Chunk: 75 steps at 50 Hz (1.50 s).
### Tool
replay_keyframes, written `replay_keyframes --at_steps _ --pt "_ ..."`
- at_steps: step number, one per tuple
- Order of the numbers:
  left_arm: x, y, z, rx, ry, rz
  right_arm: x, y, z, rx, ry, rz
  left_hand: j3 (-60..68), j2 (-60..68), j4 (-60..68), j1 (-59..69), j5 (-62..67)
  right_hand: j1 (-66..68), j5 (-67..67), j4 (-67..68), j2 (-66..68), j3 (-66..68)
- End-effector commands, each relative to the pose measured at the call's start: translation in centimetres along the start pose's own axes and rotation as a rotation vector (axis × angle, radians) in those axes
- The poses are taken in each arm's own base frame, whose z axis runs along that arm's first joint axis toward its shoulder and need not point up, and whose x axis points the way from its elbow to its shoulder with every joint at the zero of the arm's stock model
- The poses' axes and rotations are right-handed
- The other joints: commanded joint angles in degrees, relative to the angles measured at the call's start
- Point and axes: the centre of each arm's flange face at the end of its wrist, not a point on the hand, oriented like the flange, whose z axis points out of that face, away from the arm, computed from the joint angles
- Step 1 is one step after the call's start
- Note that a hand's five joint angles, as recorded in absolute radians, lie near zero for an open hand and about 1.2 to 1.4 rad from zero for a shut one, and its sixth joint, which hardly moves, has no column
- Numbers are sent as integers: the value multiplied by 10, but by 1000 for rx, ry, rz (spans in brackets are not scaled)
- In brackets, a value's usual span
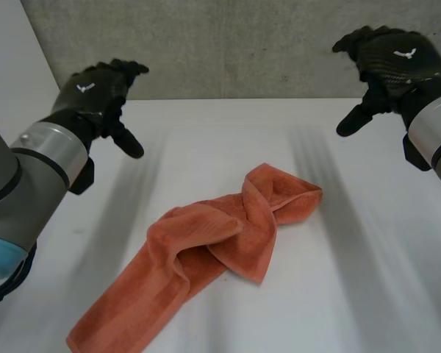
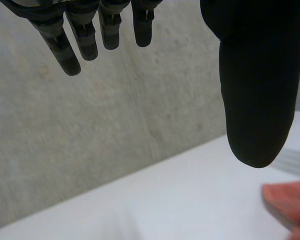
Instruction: Fold the laundry
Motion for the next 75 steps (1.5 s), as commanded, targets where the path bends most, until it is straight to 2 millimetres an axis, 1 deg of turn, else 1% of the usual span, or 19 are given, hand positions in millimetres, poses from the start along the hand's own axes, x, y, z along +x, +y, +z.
replay_keyframes --at_steps 1,8,17,23,33,38,40,42,47,49,50,52,54,55,59,62,65,68,75 --pt "29 12 -19 -116 79 -5 -14 31 6 -104 -136 -159 16 17 16 11 -3 -23 -40 -35 -28 -22" --pt "68 29 -43 -168 175 14 -32 75 5 -242 -224 -276 18 19 17 13 -2 -23 -40 -35 -28 -22" --pt "109 90 -45 -274 170 95 -77 113 -18 -313 -370 -277 21 22 21 16 2 -23 -40 -35 -28 -22" --pt "109 119 -34 -305 121 152 -99 140 -27 -262 -417 -317 67 67 66 61 47 -23 -40 -35 -28 -22" --pt "93 120 -23 -229 0 200 -116 172 -31 -254 -480 -378 390 390 389 384 370 -13 -31 -26 -18 -13" --pt "75 112 -19 -204 -56 186 -124 182 -25 -215 -505 -401 592 592 591 586 572 209 191 196 204 209" --pt "66 110 -16 -200 -80 183 -123 176 -13 -148 -469 -402 704 704 703 698 684 565 548 553 560 566" --pt "59 109 -12 -199 -101 182 -121 169 -4 -102 -439 -405 704 705 703 699 684 676 659 664 671 677" --pt "35 88 11 -111 -175 197 -108 130 33 51 -296 -377 704 705 703 699 684 677 660 665 672 678" --pt "11 50 37 40 -237 225 -87 81 67 171 -135 -305 704 705 703 699 684 677 660 665 672 678" --pt "11 50 38 41 -238 225 -87 81 67 172 -134 -304 704 705 703 699 684 677 660 665 672 678" --pt "1 29 48 119 -252 245 -56 21 98 329 33 -205 704 705 703 699 684 677 660 665 672 678" --pt "-7 3 57 213 -257 264 -37 -2 107 388 101 -177 704 705 703 699 684 677 660 665 672 678" --pt "-12 -38 64 365 -255 267 -19 -26 111 451 159 -153 704 705 703 699 684 677 660 665 672 678" --pt "-22 -108 56 645 -296 241 -2 -61 108 546 206 -121 704 705 703 699 684 677 660 665 672 678" --pt "-30 -125 46 723 -318 221 6 -84 97 599 217 -106 704 705 703 699 684 677 660 665 672 678" --pt "-33 -122 43 713 -315 204 8 -84 91 584 208 -93 704 705 703 699 684 677 660 665 672 678" --pt "-33 -96 37 640 -284 153 10 -49 91 465 170 -103 704 705 703 699 684 677 660 665 672 678" --pt "-30 8 25 352 -194 92 9 25 76 231 45 -114 704 705 703 699 684 677 660 665 672 678"
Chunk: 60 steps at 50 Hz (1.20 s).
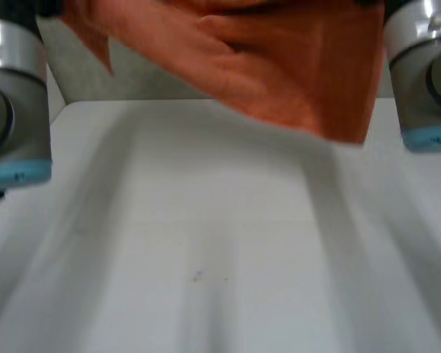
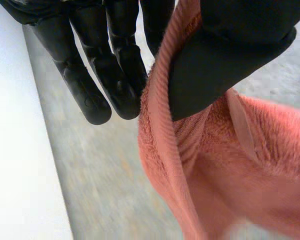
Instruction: Fold the laundry
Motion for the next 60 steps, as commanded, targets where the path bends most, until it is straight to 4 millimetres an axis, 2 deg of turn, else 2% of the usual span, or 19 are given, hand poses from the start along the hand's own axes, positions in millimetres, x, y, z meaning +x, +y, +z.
replay_keyframes --at_steps 1,3,8,10,17,19,25,28,29,30,31,32,34,35,37,44,46,53,60 --pt "5 72 -71 -286 89 -48 -3 77 -64 -306 -155 5 104 103 103 129 114 241 138 118 124 122" --pt "8 109 -106 -433 143 -29 0 91 -76 -368 -156 6 104 103 103 129 114 241 138 118 124 122" --pt "1 149 -145 -623 155 3 1 135 -113 -599 -174 27 104 103 103 129 114 241 138 118 124 122" --pt "-2 154 -156 -677 157 10 0 162 -134 -748 -193 37 104 103 103 129 114 241 138 118 124 122" --pt "-7 154 -196 -880 184 29 13 167 -145 -831 -185 68 102 101 101 128 112 241 138 118 124 122" --pt "-11 136 -207 -931 193 34 13 160 -144 -816 -192 78 102 101 101 128 112 241 138 118 124 122" --pt "-11 108 -217 -982 223 33 17 97 -118 -634 -210 148 47 46 46 73 57 241 138 118 124 122" --pt "-8 83 -222 -994 258 24 14 60 -105 -526 -229 198 -130 -131 -131 -104 -120 241 138 118 124 122" --pt "-5 71 -224 -988 285 19 14 59 -105 -525 -229 198 -290 -291 -291 -264 -280 241 138 118 124 122" --pt "0 58 -226 -975 321 9 10 33 -99 -456 -249 219 -484 -486 -485 -459 -474 241 138 118 124 122" --pt "0 58 -226 -975 321 9 7 8 -96 -393 -271 234 -486 -488 -487 -461 -476 241 138 118 124 122" --pt "5 46 -227 -949 361 -5 7 8 -96 -392 -271 234 -596 -597 -597 -571 -586 241 138 118 124 122" --pt "8 34 -222 -905 382 -20 9 -30 -96 -308 -295 249 -596 -597 -597 -571 -586 241 138 118 124 122" --pt "10 25 -216 -856 394 -34 9 -30 -96 -308 -295 249 -596 -597 -597 -571 -586 241 138 118 124 122" --pt "11 18 -208 -812 396 -45 9 -62 -96 -228 -320 244 -596 -597 -597 -571 -586 241 138 118 124 122" --pt "5 8 -156 -618 325 -58 13 -104 -101 -135 -340 261 -596 -597 -597 -571 -586 241 138 118 124 122" --pt "7 21 -132 -558 298 -59 13 -112 -103 -120 -346 278 -596 -597 -597 -571 -586 241 138 118 124 122" --pt "27 74 -111 -575 311 -64 13 -140 -113 -64 -385 332 -596 -597 -597 -570 -586 241 138 118 124 122" --pt "65 140 -140 -798 440 -108 16 -152 -116 -31 -374 326 -596 -597 -597 -570 -586 241 138 118 124 122"
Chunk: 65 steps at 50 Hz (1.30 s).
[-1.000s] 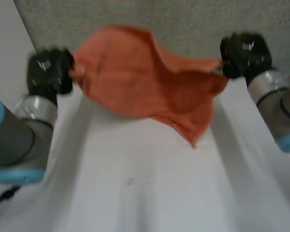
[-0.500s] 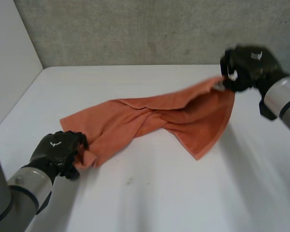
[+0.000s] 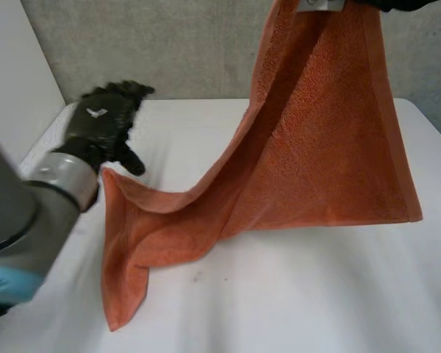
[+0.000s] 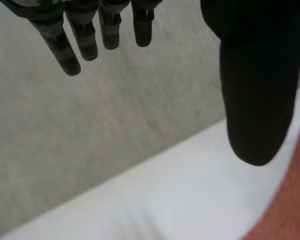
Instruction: Fold the laundry
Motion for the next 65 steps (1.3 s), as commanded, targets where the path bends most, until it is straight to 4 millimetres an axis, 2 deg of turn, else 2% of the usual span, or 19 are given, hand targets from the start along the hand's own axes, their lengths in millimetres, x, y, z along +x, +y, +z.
replay_keyframes --at_steps 1,2,7,11,13,14,16,22,25,27,28,30,32,37,44,46,48,56,65 --pt "31 67 24 -205 120 -39 -2 -13 -4 35 4 -11 4 6 4 -3 -17 238 137 116 123 121" --pt "33 76 24 -245 143 -51 -2 -13 -4 35 4 -11 6 8 5 -1 -15 238 137 116 123 121" --pt "34 80 22 -288 166 -65 3 -9 -3 21 18 -12 11 13 10 4 -10 238 137 116 123 121" --pt "24 74 25 -268 133 -67 2 0 -4 -6 10 0 11 13 10 4 -10 238 137 116 123 121" --pt "5 61 29 -234 83 -73 2 2 -4 -10 9 1 11 13 10 4 -10 238 137 116 123 121" --pt "5 61 29 -234 83 -73 2 2 -4 -10 9 1 11 13 10 4 -10 238 137 116 123 121" --pt "-7 48 29 -201 50 -88 2 5 -5 -19 6 5 11 13 10 4 -10 238 137 116 123 121" --pt "-19 38 28 -184 21 -115 3 10 -4 -31 12 7 12 15 12 5 -9 238 137 116 123 121" --pt "-19 33 17 -204 17 -135 4 11 -3 -32 22 9 17 20 17 10 -4 238 137 116 123 121" --pt "-17 34 -5 -268 18 -160 6 15 -2 -40 25 12 19 21 19 12 -2 238 137 116 123 121" --pt "-17 34 -5 -268 18 -160 6 15 -2 -40 25 12 19 21 19 12 -2 238 137 116 123 121" --pt "-15 38 -18 -308 22 -170 7 15 -2 -41 32 13 19 21 19 12 -2 238 137 116 123 121" --pt "-9 52 -40 -374 32 -179 7 15 -1 -39 35 14 19 21 19 12 -2 238 137 116 123 121" --pt "-1 70 -53 -417 45 -181 9 12 -1 -30 58 13 19 21 19 12 -2 238 137 116 123 121" --pt "5 85 -44 -395 59 -175 10 8 -1 -20 70 14 19 21 19 12 -2 238 137 116 123 121" --pt "7 87 -39 -381 65 -173 8 7 -2 -19 66 15 21 23 20 14 0 238 137 116 123 121" --pt "8 94 -25 -366 68 -167 7 7 -2 -18 63 16 29 31 29 22 8 238 137 116 123 121" --pt "9 111 -3 -377 55 -160 8 5 -3 -13 69 12 66 68 66 59 45 238 137 116 123 121" --pt "9 124 3 -403 51 -154 13 5 -3 -10 102 8 102 104 101 94 80 238 137 116 123 121"
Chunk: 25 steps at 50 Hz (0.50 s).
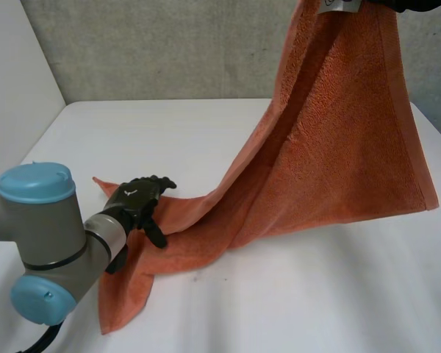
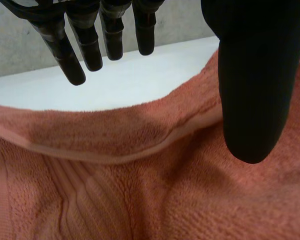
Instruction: Fold the laundry
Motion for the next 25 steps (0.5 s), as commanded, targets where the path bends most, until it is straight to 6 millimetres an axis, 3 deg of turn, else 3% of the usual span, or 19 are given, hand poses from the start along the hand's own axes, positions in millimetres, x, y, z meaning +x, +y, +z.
replay_keyframes --at_steps 1,6,8,10,12,14,20,22,25 --pt "-2 7 8 -20 -6 2 6 1 1 3 44 -5 69 69 68 68 68 238 137 116 123 119" --pt "-2 0 13 19 -6 8 9 5 2 -8 58 -2 195 195 195 194 194 238 137 116 123 119" --pt "-4 -6 17 69 -21 12 15 9 2 -21 75 -6 453 453 453 452 452 238 137 116 123 119" --pt "-4 -6 17 70 -21 12 18 12 2 -28 85 -7 454 454 454 453 453 238 137 116 123 119" --pt "-10 -17 25 169 -65 21 23 17 3 -41 96 -7 650 650 649 649 649 238 137 116 123 119" --pt "-12 -24 28 215 -81 29 37 37 9 -95 125 3 651 651 650 650 650 238 137 116 123 119" --pt "-20 -40 43 323 -118 122 55 71 19 -173 157 22 651 651 650 650 650 238 137 116 123 119" --pt "-22 -44 48 343 -128 154 69 100 26 -236 175 29 651 651 650 650 650 238 137 116 123 119" --pt "-29 -58 58 396 -152 212 76 114 32 -266 183 24 651 651 650 650 650 238 137 116 123 119"
